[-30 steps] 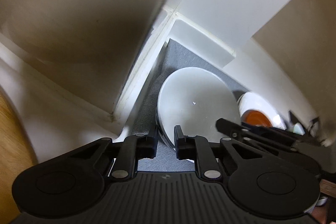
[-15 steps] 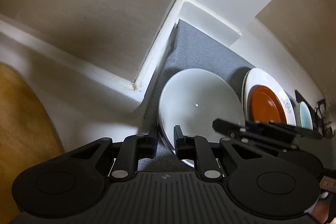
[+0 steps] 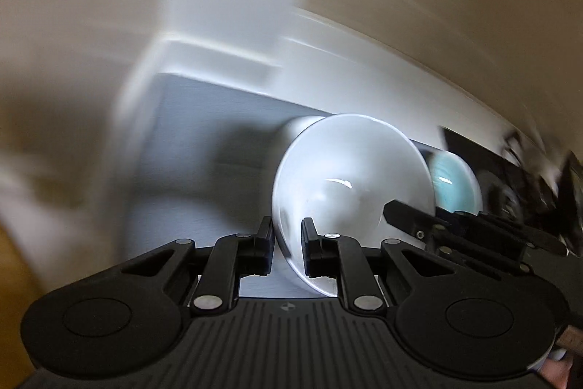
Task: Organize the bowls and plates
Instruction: 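Grasp the large white bowl rim with both grippers and lift, then lower the white bowl into the pale-blue bowl beside the stove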
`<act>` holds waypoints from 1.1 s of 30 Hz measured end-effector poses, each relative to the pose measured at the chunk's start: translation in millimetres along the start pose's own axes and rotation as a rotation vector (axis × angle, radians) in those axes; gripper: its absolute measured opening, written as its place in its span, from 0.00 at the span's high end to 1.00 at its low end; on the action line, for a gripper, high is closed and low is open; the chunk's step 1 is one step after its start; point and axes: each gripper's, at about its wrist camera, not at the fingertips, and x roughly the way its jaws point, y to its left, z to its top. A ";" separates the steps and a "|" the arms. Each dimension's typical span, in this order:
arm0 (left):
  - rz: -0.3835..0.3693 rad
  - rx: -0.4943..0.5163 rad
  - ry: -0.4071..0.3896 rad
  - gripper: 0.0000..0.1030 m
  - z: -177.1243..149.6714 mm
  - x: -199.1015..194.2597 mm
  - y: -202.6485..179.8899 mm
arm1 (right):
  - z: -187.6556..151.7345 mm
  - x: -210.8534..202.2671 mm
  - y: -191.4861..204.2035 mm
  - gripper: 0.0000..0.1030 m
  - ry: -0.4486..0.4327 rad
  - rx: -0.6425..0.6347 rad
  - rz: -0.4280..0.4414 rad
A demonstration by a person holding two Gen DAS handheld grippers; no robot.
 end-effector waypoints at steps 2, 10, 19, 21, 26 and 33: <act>-0.017 0.073 0.015 0.84 10.5 16.1 -35.7 | -2.1 -16.9 -29.4 0.85 -0.024 0.050 -0.046; -0.065 0.228 0.141 0.84 33.4 82.7 -145.0 | -18.4 -45.7 -144.6 0.85 -0.062 0.223 -0.165; 0.010 0.356 0.244 0.84 39.5 158.4 -208.2 | -34.5 -33.3 -213.6 0.84 -0.064 0.292 -0.165; 0.013 0.335 0.272 0.84 40.5 163.1 -204.8 | -35.5 -27.4 -218.6 0.84 -0.055 0.271 -0.162; 0.050 0.347 0.293 0.84 44.4 183.3 -215.3 | -38.8 -10.4 -232.7 0.84 -0.039 0.301 -0.131; 0.090 0.367 0.285 0.84 47.7 189.3 -214.7 | -37.6 9.1 -229.0 0.85 -0.002 0.227 -0.149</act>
